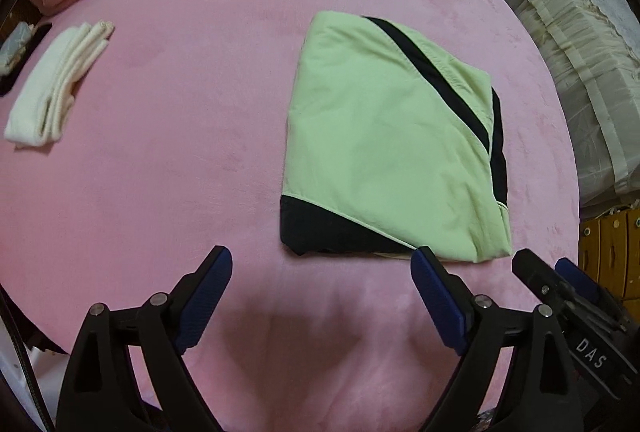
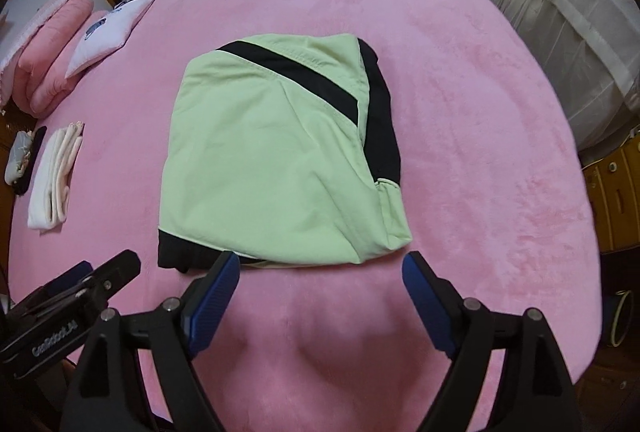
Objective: Fold large clothes
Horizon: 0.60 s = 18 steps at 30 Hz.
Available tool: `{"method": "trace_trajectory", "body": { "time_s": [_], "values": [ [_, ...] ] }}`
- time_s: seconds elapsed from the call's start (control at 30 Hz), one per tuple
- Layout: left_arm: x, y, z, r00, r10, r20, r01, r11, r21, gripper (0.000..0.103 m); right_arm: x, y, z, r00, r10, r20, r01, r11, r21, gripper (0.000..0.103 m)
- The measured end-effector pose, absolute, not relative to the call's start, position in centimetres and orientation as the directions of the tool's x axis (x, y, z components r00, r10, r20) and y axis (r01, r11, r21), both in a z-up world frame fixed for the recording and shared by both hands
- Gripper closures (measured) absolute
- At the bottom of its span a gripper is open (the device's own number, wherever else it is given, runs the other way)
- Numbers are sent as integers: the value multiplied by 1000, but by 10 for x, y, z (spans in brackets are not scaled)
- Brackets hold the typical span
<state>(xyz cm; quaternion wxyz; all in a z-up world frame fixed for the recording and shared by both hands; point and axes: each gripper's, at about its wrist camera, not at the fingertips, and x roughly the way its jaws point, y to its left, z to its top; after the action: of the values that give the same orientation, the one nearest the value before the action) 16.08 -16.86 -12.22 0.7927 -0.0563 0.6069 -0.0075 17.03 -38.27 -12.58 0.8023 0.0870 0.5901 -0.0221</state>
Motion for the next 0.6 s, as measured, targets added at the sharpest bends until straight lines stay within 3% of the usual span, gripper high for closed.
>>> {"method": "trace_trajectory", "body": {
  "time_s": [0.13,0.6],
  "values": [
    [163,-169,-107,281,-28,-959,-36,999,-40,8,174,-378,-115,279,83,-957,112,987,118,5],
    [168,-179,-103,261,34,-965,4,999,36,1,177,-386,-108,251,115,-961,112,983,147,0]
  ]
}}
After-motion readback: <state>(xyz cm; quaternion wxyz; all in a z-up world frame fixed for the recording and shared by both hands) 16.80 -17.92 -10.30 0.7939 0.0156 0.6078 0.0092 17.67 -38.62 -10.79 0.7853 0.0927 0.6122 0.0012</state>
